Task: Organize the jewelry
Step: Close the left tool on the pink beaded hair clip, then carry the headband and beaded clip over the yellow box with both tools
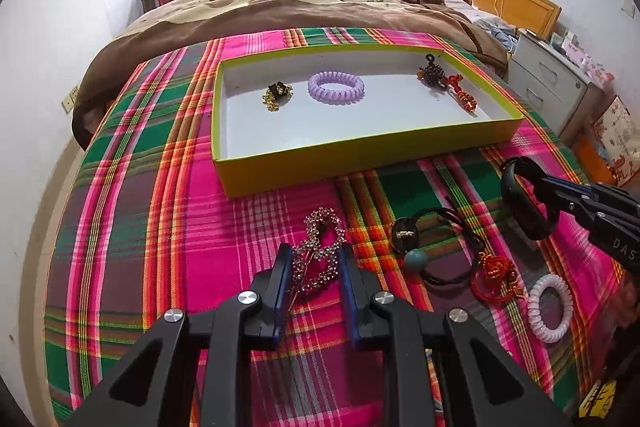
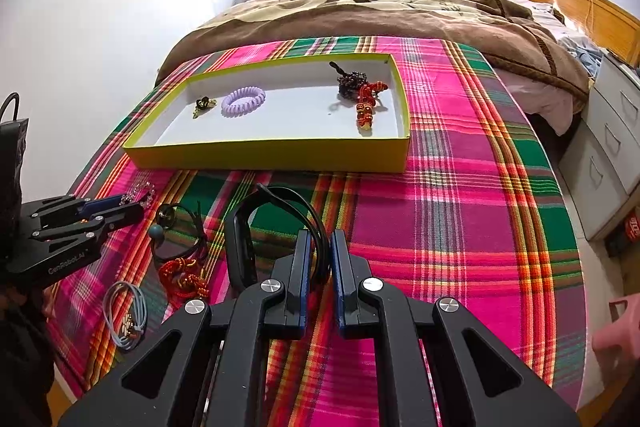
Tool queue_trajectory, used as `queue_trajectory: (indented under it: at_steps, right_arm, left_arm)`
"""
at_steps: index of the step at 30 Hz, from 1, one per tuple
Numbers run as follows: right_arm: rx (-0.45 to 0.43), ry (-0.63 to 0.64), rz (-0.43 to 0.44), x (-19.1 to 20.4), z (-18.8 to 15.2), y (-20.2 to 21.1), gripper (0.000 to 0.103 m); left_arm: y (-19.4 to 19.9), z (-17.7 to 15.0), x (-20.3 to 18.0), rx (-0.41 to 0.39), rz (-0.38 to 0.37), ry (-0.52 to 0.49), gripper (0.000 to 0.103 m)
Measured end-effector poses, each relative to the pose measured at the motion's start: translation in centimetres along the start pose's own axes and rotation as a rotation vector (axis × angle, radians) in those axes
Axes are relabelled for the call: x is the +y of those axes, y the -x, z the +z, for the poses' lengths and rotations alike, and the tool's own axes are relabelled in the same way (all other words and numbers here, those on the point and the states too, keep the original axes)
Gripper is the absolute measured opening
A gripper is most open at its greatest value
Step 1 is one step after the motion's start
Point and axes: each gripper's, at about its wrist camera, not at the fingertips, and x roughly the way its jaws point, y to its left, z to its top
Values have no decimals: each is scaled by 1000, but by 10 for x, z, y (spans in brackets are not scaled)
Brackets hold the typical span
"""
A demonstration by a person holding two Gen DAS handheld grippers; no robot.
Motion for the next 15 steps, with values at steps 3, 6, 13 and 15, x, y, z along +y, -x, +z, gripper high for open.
queue_trajectory:
  at_steps: [3, 6, 13, 15]
  right_arm:
    - [-4, -5, 1, 0, 0, 1, 10]
    - [-7, -6, -1, 0, 0, 2, 10]
    - [-28, -19, 1, -2, 7, 10, 10]
    - [-41, -17, 1, -1, 13, 13, 10]
  left_arm:
    - [3, 0, 2, -9, -11, 17, 22]
    - [6, 1, 4, -16, -10, 29, 22]
    - [23, 7, 9, -55, -27, 68, 22]
    - [29, 11, 12, -73, -34, 82, 23]
